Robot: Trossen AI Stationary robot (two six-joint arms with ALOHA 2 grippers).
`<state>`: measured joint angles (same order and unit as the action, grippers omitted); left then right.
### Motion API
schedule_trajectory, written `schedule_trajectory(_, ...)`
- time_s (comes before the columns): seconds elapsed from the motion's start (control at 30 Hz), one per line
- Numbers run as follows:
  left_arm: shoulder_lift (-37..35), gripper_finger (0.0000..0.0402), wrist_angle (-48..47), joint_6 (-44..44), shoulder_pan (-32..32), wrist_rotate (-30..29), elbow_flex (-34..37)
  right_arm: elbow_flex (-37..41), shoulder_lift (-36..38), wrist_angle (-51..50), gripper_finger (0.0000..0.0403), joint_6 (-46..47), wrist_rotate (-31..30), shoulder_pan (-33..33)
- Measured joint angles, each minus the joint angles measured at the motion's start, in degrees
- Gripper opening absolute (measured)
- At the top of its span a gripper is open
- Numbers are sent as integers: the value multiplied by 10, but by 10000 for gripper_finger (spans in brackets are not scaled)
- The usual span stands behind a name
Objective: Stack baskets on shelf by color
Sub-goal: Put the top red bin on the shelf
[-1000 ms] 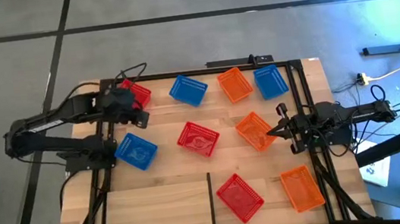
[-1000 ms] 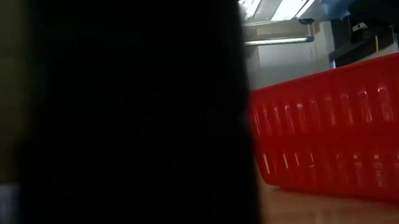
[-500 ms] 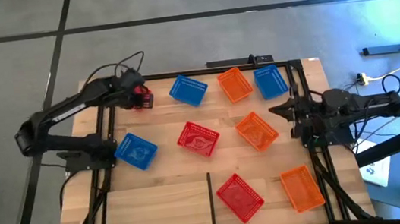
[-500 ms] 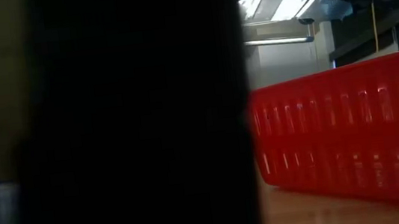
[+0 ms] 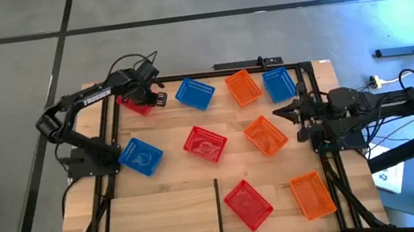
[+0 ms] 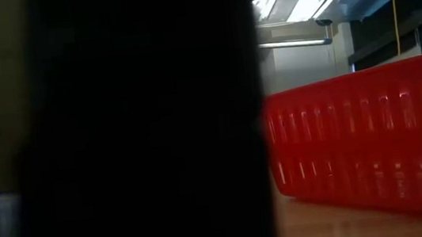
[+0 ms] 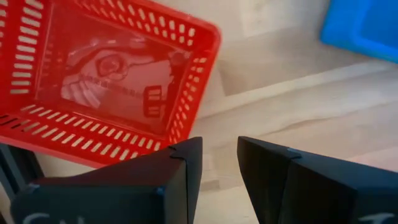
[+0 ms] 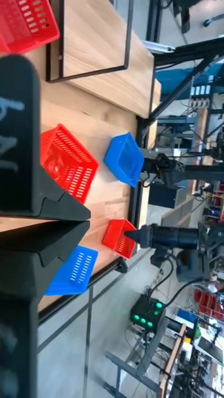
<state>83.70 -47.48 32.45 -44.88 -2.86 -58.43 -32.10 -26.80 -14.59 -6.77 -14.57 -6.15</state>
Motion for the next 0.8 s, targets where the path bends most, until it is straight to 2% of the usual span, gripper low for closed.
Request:
schedule_trajectory(0.33,22,93,1,-56,-10,-42,0,0,-24,1,16,4,1,0)
schedule_trajectory(0.67,22,92,1,-89,-10,-38,0,0,-23,2,16,4,2,0)
schedule_trajectory(0.8,22,92,0,-69,-13,-38,0,0,-23,2,16,4,2,0)
